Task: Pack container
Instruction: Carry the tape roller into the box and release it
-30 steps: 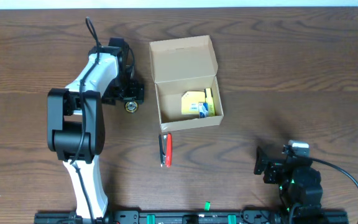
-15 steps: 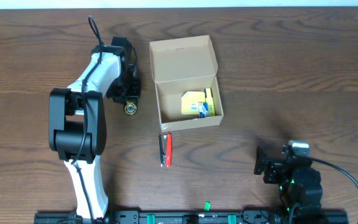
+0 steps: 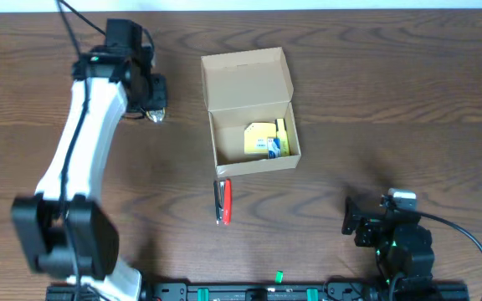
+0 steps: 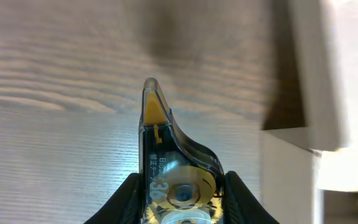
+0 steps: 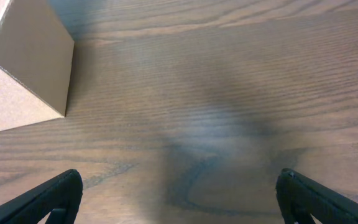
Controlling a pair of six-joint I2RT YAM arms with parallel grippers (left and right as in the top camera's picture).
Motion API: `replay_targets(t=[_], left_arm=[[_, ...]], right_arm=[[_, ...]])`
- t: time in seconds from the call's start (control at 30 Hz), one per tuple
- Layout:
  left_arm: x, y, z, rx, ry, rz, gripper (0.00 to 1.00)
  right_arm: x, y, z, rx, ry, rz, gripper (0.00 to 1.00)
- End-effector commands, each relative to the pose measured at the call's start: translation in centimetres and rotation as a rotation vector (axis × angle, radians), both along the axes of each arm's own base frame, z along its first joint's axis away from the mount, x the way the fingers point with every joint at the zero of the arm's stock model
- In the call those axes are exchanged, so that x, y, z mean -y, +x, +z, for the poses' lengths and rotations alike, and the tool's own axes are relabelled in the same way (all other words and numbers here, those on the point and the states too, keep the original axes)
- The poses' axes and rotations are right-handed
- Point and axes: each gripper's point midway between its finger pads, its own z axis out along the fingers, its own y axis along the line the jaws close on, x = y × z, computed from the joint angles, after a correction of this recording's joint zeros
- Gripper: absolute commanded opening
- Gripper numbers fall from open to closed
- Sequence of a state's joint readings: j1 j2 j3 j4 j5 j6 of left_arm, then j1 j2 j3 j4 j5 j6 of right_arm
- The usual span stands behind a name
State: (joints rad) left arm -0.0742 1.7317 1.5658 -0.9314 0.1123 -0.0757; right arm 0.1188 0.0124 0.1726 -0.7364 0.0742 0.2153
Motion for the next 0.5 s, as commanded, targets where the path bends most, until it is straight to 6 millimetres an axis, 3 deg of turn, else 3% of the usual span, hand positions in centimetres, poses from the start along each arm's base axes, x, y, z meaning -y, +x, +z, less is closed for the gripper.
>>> replay_targets(t=[0.0, 0.2, 0.33, 0.47], left_arm=[[0.8, -0.3, 2.4, 0.061, -0.006, -0.010, 0.18], [6.1, -0.8, 3.4, 0.098, -0.035, -0.140, 0.18], [11.8, -1.3, 3.3, 0.127, -0.051, -0.272, 0.20], [16.0, -2.3, 2.3, 0.118, -0.055, -0.372, 0.23]], right_arm=[[0.1, 0.0, -0.4, -0.006, -0.011, 0.004, 0.99], [0.1, 0.0, -0.4, -0.006, -0.011, 0.004, 0.99], [0.1, 0.0, -0.4, -0.006, -0.011, 0.004, 0.99], [0.1, 0.0, -0.4, -0.006, -0.011, 0.004, 0.99]])
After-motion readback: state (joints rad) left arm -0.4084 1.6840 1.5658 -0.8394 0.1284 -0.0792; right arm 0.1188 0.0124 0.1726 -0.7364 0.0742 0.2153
